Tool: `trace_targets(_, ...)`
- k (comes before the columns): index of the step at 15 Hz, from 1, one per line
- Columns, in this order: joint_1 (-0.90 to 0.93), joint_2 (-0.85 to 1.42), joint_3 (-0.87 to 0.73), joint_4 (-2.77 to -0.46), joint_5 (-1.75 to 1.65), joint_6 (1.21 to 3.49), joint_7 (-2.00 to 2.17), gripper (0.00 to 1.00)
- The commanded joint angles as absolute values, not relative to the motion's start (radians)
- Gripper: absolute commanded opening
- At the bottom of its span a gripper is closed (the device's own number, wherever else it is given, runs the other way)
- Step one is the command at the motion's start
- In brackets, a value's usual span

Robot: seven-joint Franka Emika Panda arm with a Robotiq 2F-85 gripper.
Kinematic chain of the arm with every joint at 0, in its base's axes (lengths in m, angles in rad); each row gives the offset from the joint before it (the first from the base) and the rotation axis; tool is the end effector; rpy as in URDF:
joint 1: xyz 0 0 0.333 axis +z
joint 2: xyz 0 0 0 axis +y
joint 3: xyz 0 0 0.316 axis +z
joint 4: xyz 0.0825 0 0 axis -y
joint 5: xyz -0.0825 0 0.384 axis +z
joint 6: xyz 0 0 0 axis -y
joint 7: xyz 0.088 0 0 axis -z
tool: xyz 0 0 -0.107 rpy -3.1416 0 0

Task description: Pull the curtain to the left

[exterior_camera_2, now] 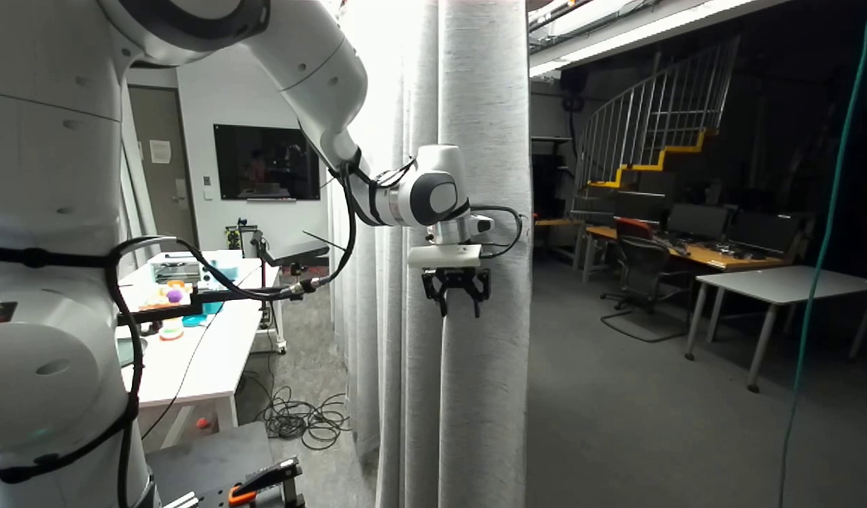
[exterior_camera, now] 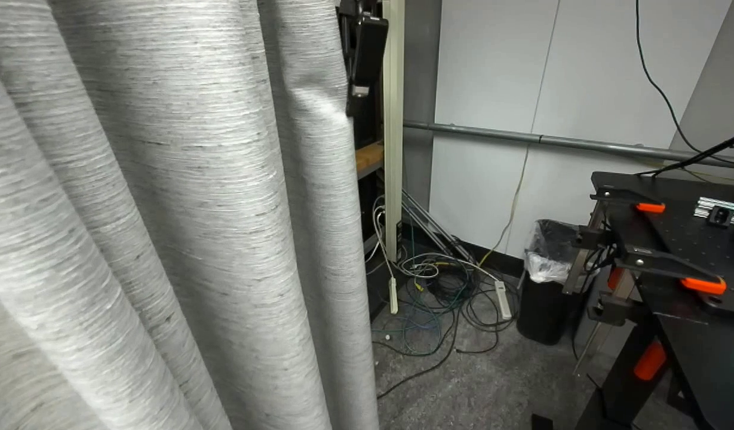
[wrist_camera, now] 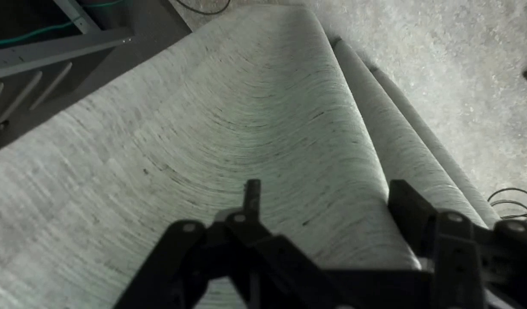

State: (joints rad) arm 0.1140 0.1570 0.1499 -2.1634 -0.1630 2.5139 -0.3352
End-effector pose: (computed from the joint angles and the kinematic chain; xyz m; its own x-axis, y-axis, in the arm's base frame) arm 0.5551 0.1501 0.3438 0.7377 0.6589 0.1471 0.6413 -0.7520 0.1528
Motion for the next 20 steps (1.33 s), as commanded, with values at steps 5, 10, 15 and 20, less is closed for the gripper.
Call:
trace_targets(5,0.066,-0.007,0.095,-2.318,-0.132,2.425,-0.319,1.00)
trace_targets(10,0.036,-0.085,0.041,-2.387,-0.136,2.430,-0.313,1.00)
trace_targets(15,0.029,-0.102,0.008,-2.372,-0.115,2.462,-0.336,1.00)
trace_targets(20,0.060,-0.096,0.025,-2.325,-0.041,2.497,-0.363,1.00)
